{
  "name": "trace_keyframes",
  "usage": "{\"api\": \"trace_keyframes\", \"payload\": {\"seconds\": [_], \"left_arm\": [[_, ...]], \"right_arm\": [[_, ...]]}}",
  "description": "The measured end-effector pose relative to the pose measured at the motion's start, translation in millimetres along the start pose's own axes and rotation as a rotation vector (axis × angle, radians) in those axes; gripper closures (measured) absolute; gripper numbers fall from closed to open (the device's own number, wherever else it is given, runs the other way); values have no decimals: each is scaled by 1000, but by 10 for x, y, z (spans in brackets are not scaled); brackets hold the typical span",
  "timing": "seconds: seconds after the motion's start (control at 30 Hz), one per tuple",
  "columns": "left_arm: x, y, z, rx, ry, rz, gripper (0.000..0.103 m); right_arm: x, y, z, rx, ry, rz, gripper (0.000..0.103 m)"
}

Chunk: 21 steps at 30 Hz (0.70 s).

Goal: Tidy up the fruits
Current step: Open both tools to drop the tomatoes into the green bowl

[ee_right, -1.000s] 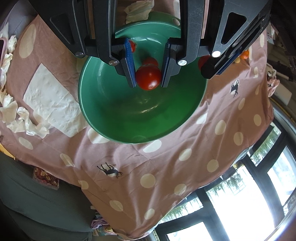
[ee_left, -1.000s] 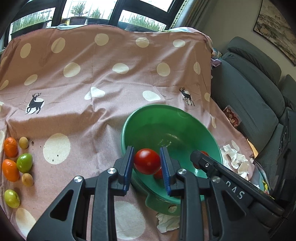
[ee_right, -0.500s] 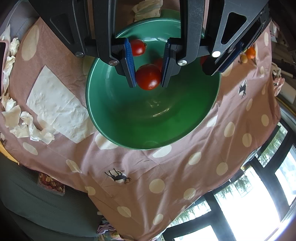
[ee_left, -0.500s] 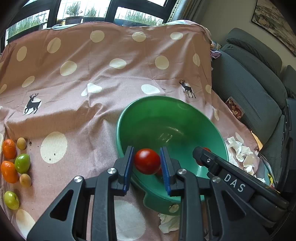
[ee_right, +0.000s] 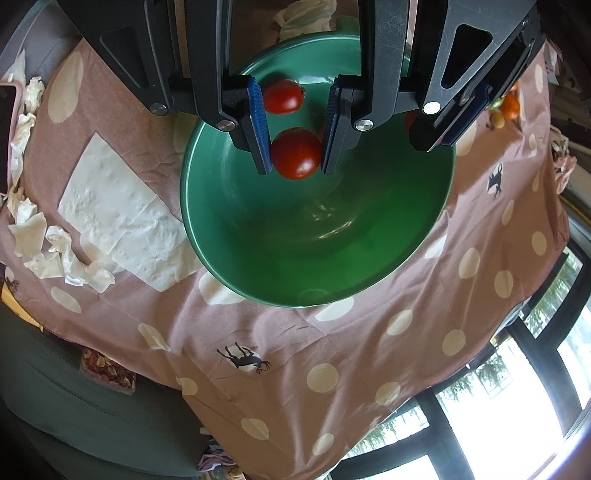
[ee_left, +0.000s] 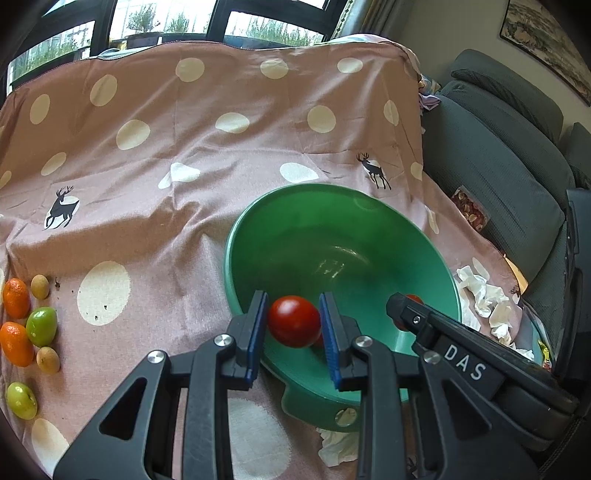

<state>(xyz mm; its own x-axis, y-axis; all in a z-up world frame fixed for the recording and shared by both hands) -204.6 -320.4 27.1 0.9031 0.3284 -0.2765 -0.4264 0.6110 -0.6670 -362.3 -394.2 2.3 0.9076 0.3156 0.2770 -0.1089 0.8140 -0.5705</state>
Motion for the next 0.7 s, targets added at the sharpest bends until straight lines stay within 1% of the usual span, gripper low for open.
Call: {"api": "trace_keyframes", "payload": {"seconds": [0.37,0.4,0.43,0.47,0.53,0.6,0.67,0.7], "left_arm": [[-3,-12,31,-5,13,14,75],[2,-25,55,-12,13,15,73],[11,-39,81,-20,12,16,67],[29,-52,109,-27,6,20,63],[57,-79,167,-43,10,34,52],[81,-104,226,-49,27,50,49],[129,-134,315,-58,21,63,46],[167,-156,387,-74,11,70,42]], "right_arm": [[-28,13,-18,9,6,-1,73],[-27,12,-17,8,7,0,73],[-30,10,-14,7,12,1,73],[-38,5,-6,2,17,3,73],[-41,-15,22,-17,34,12,73],[-36,-26,44,-36,44,22,73],[-16,-38,55,-42,39,28,72],[3,-39,60,-46,32,33,70]]}}
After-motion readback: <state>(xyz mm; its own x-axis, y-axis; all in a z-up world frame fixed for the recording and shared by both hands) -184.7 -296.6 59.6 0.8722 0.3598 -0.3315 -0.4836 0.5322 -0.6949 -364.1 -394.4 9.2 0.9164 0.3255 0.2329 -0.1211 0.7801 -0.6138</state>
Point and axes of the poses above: each gripper's, at about its wrist camera, not at the fingertips, and z roughly against the way its jaws point, x to its left, y to its underside, the point moved 8 cm from there along -z, roughly the way its jaws point, and after that the axes turned 1 degree about x, right-handed, at the moved point
